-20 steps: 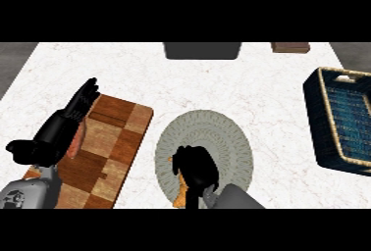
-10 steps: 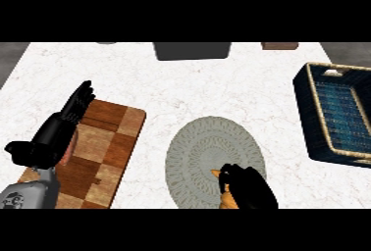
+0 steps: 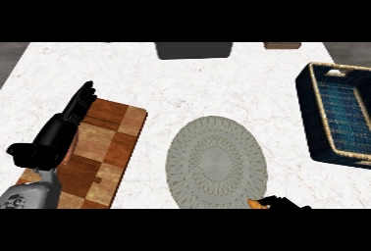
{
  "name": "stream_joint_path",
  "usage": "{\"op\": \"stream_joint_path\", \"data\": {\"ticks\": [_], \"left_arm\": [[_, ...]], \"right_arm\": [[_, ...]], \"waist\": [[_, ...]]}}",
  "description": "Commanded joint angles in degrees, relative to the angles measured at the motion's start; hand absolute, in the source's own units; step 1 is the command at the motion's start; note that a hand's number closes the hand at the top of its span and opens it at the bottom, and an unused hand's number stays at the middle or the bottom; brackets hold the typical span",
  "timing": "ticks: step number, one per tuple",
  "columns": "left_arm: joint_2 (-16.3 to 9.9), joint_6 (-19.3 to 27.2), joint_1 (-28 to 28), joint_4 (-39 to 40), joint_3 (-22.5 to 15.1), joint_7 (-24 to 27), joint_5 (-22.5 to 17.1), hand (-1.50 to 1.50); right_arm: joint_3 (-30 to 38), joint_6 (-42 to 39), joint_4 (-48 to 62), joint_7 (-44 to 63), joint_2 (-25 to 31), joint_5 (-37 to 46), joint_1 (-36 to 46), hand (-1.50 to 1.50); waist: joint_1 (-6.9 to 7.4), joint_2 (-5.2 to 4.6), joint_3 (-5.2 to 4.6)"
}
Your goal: Pick the croissant from the placemat and place it in the basket
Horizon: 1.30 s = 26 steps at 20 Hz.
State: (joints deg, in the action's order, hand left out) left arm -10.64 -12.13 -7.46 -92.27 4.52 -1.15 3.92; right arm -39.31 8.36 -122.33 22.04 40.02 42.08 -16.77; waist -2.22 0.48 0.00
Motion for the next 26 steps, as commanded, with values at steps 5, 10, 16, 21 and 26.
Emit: {"op": "stream_joint_path", "data": {"ticks": [5, 10, 16, 21, 26], "left_arm": [[-1.48, -0.61, 0.06, 0.04, 1.51, -0.38, -0.52, 0.00], [-0.93, -0.43, 1.88, 1.03, 1.78, 1.49, -0.54, 0.00], [-0.28, -0.14, -0.02, -1.90, 0.94, -0.86, -0.88, 0.00], [-0.70, -0.60, 0.80, -0.41, 0.68, 1.13, 0.07, 0.00], [-1.37, -2.40, 0.96, 0.04, 0.98, 1.38, -1.30, 0.00]], "right_arm": [[5.45, 10.31, -23.73, -5.15, -0.40, -9.97, -9.87, 1.50], [9.18, 12.36, -30.75, -5.31, 2.18, -12.68, -14.62, 1.50], [17.35, 12.39, -32.01, -1.02, 3.58, -17.17, -13.05, 1.50], [26.57, 11.19, -31.34, 4.72, 5.39, -18.53, -10.25, 1.50], [32.44, 8.83, -26.96, 11.84, 4.08, -23.75, -0.02, 1.50]], "waist": [[-0.65, 0.15, 0.08], [-1.45, 0.22, -0.06], [-0.40, 0.03, -0.11], [-0.16, -0.14, -0.18], [1.61, -0.37, -0.22]]}}
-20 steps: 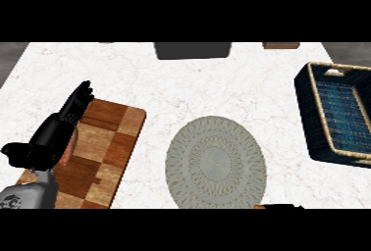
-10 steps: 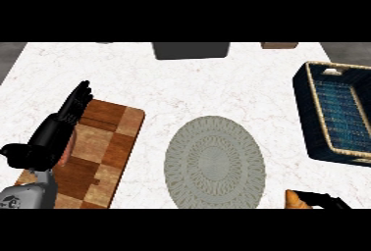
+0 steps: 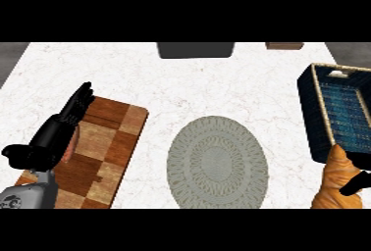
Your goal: Pick the croissant from the placemat and place it in the basket
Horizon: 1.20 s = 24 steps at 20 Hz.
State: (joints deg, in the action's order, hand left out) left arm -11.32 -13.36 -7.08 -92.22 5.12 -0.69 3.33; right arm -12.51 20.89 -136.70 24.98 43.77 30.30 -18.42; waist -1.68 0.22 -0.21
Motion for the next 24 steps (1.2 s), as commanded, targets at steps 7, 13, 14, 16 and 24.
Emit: {"op": "stream_joint_path", "data": {"ticks": [7, 13, 14, 16, 24], "left_arm": [[0.51, 0.00, -3.14, 0.62, -0.91, -2.05, 0.33, 0.00], [1.70, 0.34, -2.18, 0.61, -2.14, -0.93, 1.21, 0.00], [3.47, 1.98, -2.99, 1.04, -3.68, -1.22, 2.78, 0.00], [1.16, -0.03, -3.93, 5.58, -1.04, 3.08, 1.68, 0.00], [1.25, -0.27, -0.82, -0.71, -1.84, 0.45, 2.10, 0.00]], "right_arm": [[19.04, -5.93, -2.96, 19.32, 0.01, -20.44, 18.49, 1.50], [35.36, -11.74, 15.56, 19.12, 7.29, -33.37, 31.87, 1.50], [34.11, -12.61, 18.30, 18.67, 7.52, -32.52, 33.46, 1.50], [33.25, -13.40, 25.44, 11.68, 5.01, -32.09, 33.25, 1.50], [36.56, -21.51, 40.02, 2.58, 5.88, -33.11, 35.37, 1.50]], "waist": [[1.43, -0.12, 0.07], [1.99, -0.19, 0.18], [2.03, -0.27, 0.18], [1.90, -0.38, 0.20], [1.86, -0.24, 0.21]]}}
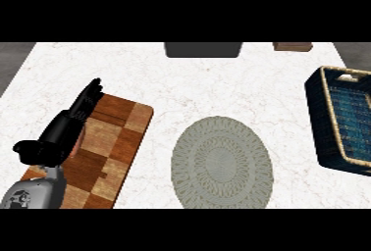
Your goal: Pick the croissant from the placemat and place it in the basket
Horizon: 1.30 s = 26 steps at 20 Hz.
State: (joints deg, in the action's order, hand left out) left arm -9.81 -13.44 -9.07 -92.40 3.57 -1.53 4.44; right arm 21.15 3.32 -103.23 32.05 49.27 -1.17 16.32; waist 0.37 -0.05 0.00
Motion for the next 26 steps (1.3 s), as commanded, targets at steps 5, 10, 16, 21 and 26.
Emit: {"op": "stream_joint_path", "data": {"ticks": [5, 10, 16, 21, 26], "left_arm": [[0.46, -0.06, -0.12, 0.16, 0.18, -0.65, -0.08, 0.00], [-0.18, -0.92, -1.69, -3.11, 1.51, -5.56, -2.44, 0.00], [0.50, -0.49, 1.44, -0.36, 0.16, 0.57, 0.40, 0.00], [1.17, 0.31, -1.47, 3.24, 0.19, 1.30, 1.44, 0.00], [0.95, -0.09, 1.25, -3.29, -0.31, -2.11, 1.25, 0.00]], "right_arm": [[1.54, -1.11, 19.41, -20.18, -3.80, 4.29, 1.57, 1.50], [1.54, 2.37, 23.67, -26.47, -5.00, 9.01, 2.86, 1.50], [7.66, 5.30, 33.62, -31.78, -7.04, 4.62, 7.52, 1.50], [5.94, 3.16, 49.38, -40.97, -2.78, 7.45, 15.86, -1.50], [5.11, 2.01, 45.92, -41.77, -4.31, 6.36, 15.13, -1.50]], "waist": [[0.27, -0.09, 0.04], [0.12, 0.01, 0.03], [0.28, -0.02, 0.04], [0.54, -0.23, 0.04], [0.10, 0.03, 0.01]]}}
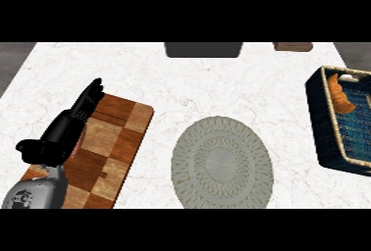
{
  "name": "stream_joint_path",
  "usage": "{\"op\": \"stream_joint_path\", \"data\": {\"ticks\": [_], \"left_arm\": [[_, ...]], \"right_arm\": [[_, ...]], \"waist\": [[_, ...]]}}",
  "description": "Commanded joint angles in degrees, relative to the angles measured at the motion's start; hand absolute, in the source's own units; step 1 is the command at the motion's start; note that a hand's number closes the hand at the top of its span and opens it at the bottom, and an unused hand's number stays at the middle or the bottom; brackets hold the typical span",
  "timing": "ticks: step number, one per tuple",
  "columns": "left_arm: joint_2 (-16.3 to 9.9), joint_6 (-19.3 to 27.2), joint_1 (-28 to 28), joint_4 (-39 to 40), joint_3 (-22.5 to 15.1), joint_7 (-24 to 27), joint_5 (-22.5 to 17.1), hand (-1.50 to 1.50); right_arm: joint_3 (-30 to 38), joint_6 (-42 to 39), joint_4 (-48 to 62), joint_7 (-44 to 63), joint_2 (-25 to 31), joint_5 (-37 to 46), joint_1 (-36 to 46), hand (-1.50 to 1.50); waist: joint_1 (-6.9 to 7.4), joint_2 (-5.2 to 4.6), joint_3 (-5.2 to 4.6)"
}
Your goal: Pick the croissant from the placemat and place it in the basket
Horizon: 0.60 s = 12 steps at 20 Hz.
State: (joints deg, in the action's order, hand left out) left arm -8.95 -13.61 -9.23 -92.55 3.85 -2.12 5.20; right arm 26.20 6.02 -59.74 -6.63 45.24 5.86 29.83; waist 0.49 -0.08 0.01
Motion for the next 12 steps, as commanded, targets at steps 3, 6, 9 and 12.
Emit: {"op": "stream_joint_path", "data": {"ticks": [3, 6, 9, 12], "left_arm": [[0.59, 0.11, -1.31, 1.13, 0.08, -0.63, -0.18, 0.00], [0.49, 0.27, 2.54, 0.86, -0.45, 3.45, 1.50, 0.00], [1.04, 1.59, -3.08, 2.84, -0.05, -0.39, 1.41, 0.00], [-1.64, -2.44, -0.47, 0.10, 2.41, -1.14, -2.78, 0.00]], "right_arm": [[2.02, -3.16, 4.09, -0.21, 0.84, -4.48, 5.75, -1.50], [5.41, -5.79, 5.75, 2.06, 4.36, -7.86, 6.91, -1.50], [9.02, -5.87, 8.23, 5.30, 4.90, -11.60, 7.87, -1.50], [10.67, -11.04, 11.29, 8.80, 8.45, -14.37, 6.52, -1.50]], "waist": [[-0.05, -0.02, 0.00], [-0.04, 0.02, -0.01], [-0.42, -0.02, 0.01], [-0.17, 0.06, 0.01]]}}
